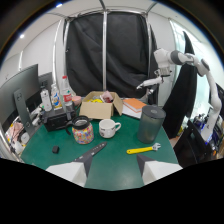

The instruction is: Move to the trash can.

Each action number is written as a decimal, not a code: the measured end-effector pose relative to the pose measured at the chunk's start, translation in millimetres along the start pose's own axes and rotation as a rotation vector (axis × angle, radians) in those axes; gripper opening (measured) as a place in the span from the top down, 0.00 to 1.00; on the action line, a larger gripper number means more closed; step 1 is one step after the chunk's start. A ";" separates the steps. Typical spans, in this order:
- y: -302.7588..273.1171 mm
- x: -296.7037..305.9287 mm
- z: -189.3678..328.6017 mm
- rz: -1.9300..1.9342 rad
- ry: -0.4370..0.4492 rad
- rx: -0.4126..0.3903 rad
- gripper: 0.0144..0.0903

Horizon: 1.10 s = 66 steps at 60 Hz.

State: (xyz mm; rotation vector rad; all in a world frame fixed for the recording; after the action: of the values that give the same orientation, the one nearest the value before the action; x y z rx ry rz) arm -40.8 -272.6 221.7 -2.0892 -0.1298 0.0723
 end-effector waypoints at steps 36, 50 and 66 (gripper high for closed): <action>48.1 134.8 7.2 -0.012 0.139 -0.072 0.06; 1.1 168.1 87.5 -0.034 0.110 -0.022 0.06; -16.9 184.8 169.2 -0.002 0.090 -0.036 0.06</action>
State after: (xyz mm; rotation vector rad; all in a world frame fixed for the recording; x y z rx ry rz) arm 123.7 -95.9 152.5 -2.1248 -0.0788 -0.0253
